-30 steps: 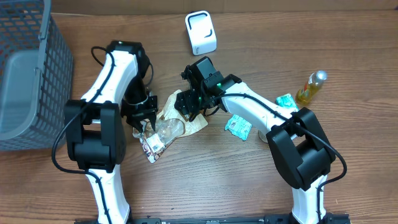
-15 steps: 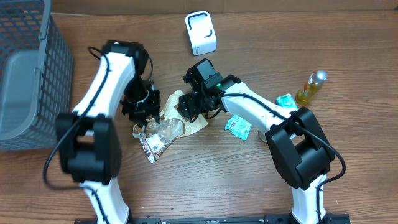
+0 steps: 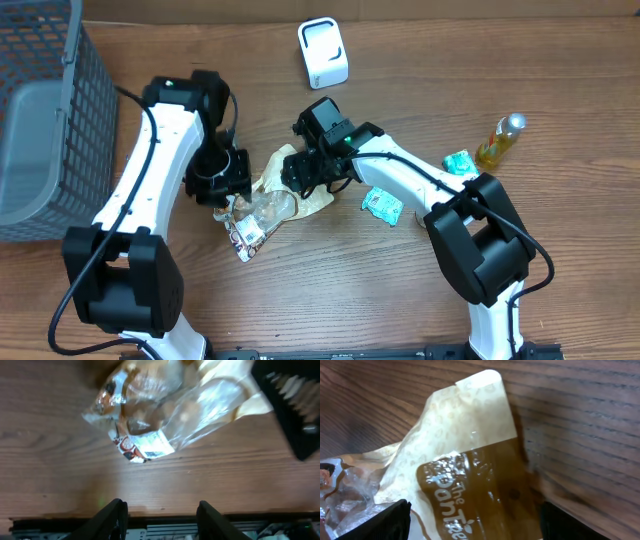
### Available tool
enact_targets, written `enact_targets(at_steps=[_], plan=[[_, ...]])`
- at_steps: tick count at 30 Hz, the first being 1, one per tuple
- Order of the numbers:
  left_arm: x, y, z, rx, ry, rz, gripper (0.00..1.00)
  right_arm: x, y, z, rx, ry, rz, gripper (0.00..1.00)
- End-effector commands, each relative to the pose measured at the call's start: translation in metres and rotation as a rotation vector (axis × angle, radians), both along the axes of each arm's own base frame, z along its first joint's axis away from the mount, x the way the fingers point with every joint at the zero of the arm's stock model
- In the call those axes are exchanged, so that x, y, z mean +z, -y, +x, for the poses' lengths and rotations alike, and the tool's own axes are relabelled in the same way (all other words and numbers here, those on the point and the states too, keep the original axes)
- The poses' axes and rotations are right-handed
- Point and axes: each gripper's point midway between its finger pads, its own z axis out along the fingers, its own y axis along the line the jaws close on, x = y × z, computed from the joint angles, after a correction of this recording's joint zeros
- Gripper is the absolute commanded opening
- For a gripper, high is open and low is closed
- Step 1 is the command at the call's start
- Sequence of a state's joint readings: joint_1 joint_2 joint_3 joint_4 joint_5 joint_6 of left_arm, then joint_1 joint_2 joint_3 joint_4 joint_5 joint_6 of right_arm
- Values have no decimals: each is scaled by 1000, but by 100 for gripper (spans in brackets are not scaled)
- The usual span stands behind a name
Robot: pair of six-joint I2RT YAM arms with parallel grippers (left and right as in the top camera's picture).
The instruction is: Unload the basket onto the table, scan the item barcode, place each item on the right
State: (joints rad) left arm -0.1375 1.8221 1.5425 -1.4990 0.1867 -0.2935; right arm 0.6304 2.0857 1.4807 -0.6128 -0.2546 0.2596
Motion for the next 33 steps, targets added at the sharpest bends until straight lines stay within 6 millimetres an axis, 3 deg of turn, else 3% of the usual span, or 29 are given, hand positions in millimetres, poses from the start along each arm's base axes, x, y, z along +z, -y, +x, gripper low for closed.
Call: enact_targets(at_steps=[1,4,8,16,21,24,28,33], plan=[[-19,-1,-13,6,-50,20,47,-5,3,1,-44,-6,-21,79],[-30,-1,-22,8,-80,15,47,-6,4,2,-60,-7,-25,79],[-33,14,-32,-58,-107,-102,47,-6,5,1,-60,-11,-28,79],[-61,12,-45,-53,-128,-94,49,-7,5,-4,-57,-33,-25,79],[-70,5,-37,26,-103,-43,53,-7,4,-4,-54,-34,-23,88],[-71,5,-32,34,-84,-37,54,-6,2,-6,-44,-42,-11,89],[-76,-10,-27,77,-63,66,58,-6,1,-5,-44,-36,-7,89],[-76,-10,-27,83,-61,68,58,-4,-1,-1,-44,-20,4,89]])
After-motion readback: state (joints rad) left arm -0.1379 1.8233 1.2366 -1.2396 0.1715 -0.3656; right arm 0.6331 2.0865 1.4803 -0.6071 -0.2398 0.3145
